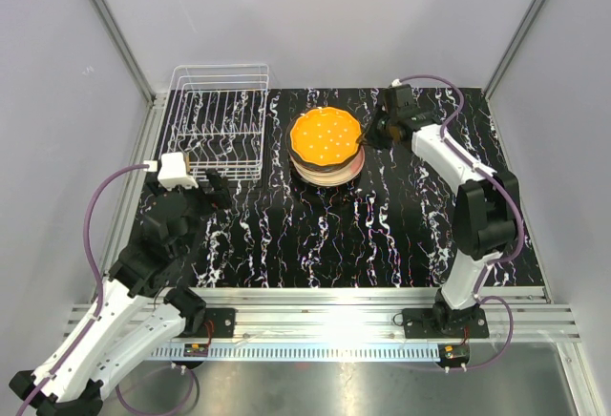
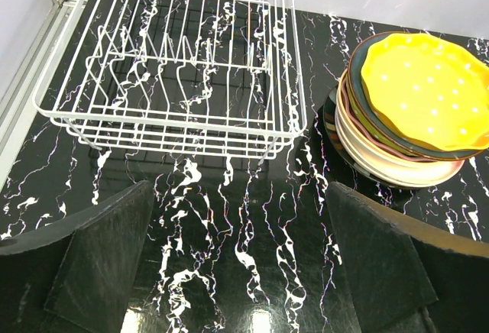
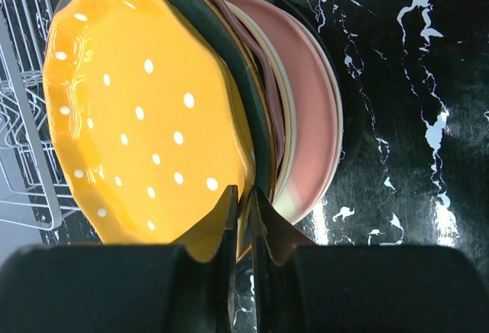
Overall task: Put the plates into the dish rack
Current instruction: Grab a plate with the right arm
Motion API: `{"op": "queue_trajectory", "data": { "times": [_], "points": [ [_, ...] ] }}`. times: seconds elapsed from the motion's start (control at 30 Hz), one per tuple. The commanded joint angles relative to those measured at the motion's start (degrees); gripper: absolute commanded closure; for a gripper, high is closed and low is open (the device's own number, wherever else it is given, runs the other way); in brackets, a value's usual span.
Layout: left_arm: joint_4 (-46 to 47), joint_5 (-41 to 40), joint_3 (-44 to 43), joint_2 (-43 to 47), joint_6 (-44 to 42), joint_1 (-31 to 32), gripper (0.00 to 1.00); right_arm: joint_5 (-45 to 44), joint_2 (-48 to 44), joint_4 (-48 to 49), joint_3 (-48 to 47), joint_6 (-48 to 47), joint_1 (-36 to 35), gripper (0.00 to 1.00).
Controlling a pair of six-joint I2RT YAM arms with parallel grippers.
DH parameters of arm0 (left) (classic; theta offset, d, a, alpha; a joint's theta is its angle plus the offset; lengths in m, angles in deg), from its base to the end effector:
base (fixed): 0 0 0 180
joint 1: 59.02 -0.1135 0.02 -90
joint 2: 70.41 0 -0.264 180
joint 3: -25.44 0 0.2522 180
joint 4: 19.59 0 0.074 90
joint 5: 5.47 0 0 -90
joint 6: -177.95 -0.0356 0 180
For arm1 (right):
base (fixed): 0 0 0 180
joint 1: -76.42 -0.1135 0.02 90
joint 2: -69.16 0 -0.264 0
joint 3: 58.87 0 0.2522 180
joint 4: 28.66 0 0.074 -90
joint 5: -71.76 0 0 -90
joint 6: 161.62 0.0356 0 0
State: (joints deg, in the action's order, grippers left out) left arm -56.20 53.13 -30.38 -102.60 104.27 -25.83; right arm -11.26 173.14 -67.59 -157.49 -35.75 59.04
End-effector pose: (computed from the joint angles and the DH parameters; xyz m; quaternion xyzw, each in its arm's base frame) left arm 0.1184 -0.0553 0.3318 -0.0562 0.7699 -0.0587 0.6330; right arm 0.3930 0.1275 0.2698 0.1244 0.9116 0.2239 0.3214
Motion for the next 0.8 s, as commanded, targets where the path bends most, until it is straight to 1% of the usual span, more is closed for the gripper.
{"op": "queue_trajectory", "data": {
  "times": [0.0,0.1,0.2,0.23,0.3,0.37,0.63,0.77],
  "points": [
    [3.1,0.8,0.3,0.4,-0.8,0.3,0.01,2.3,0.8,-0.4,-5.7,-0.4,-0.5,0.83],
    [3.1,0.8,0.3,0.4,-0.8,0.4,0.01,2.8,2.3,-1.5,-6.4,-0.5,-0.5,0.85],
    [3.3,0.9,0.3,0.3,-0.8,0.4,0.01,3.1,3.3,-1.7,-6.5,0.1,-0.5,0.81],
    [3.3,0.9,0.3,0.4,-0.8,0.4,0.01,3.2,3.8,-1.6,-6.5,0.2,-0.5,0.72],
    [3.2,0.9,0.4,0.4,-0.8,0.6,0.01,3.6,4.1,-1.6,-6.5,0.4,-0.5,0.66],
    [3.3,0.9,0.4,0.4,-0.8,0.5,0.01,3.7,4.6,-1.5,-6.6,0.5,-0.5,0.57],
    [3.4,1.2,0.5,0.3,-0.9,0.6,0.01,3.9,6.0,-2.1,-8.2,0.7,-0.5,0.57],
    [3.4,1.4,0.5,0.3,-0.9,0.7,0.01,3.6,7.1,-2.9,-9.0,0.6,-0.7,0.60]
  ]
}}
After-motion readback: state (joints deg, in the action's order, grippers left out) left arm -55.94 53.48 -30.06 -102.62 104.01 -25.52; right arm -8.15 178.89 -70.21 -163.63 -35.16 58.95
